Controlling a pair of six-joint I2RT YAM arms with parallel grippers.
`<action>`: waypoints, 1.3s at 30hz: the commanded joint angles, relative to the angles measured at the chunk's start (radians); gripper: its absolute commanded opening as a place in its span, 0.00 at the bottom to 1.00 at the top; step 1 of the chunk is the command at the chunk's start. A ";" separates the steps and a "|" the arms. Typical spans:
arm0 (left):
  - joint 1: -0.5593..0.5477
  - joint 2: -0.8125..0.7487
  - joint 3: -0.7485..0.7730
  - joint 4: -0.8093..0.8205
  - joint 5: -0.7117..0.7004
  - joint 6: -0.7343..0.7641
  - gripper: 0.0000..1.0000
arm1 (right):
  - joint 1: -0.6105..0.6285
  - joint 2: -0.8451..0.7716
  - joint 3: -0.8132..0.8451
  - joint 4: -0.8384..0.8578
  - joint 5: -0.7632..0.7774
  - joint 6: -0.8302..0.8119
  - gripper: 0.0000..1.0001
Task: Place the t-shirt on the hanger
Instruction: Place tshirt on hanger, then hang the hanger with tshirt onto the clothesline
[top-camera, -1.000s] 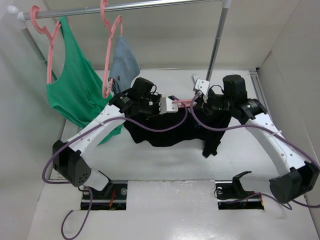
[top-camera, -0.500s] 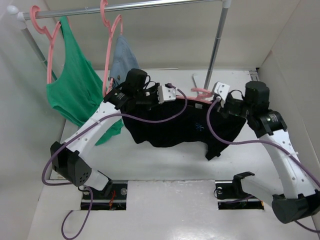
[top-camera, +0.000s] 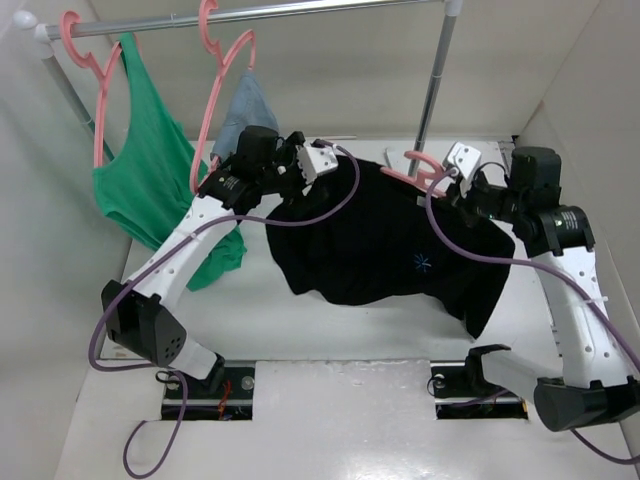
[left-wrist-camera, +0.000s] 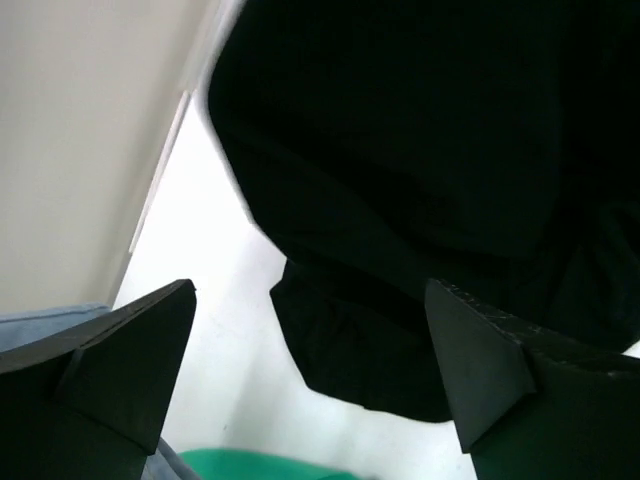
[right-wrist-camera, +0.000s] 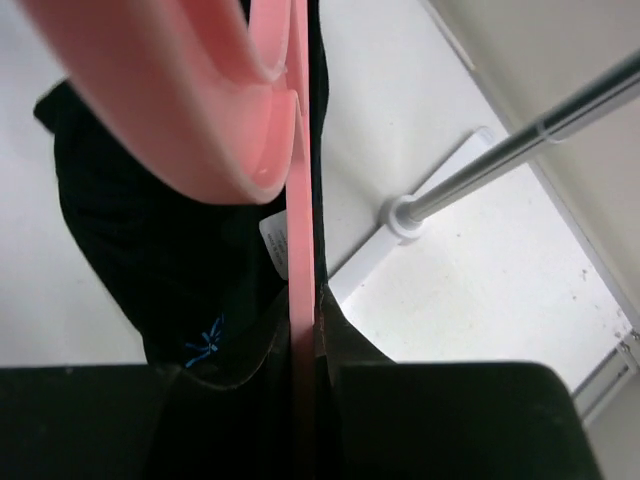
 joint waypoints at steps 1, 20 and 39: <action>-0.008 -0.069 0.052 0.106 0.043 -0.102 1.00 | -0.006 0.025 0.154 0.036 0.041 0.105 0.00; -0.064 -0.253 -0.178 0.278 0.044 -0.162 1.00 | 0.122 0.560 1.102 0.179 0.438 0.451 0.00; -0.064 -0.273 -0.209 0.269 -0.018 -0.133 1.00 | 0.159 0.767 1.053 0.447 0.502 0.581 0.00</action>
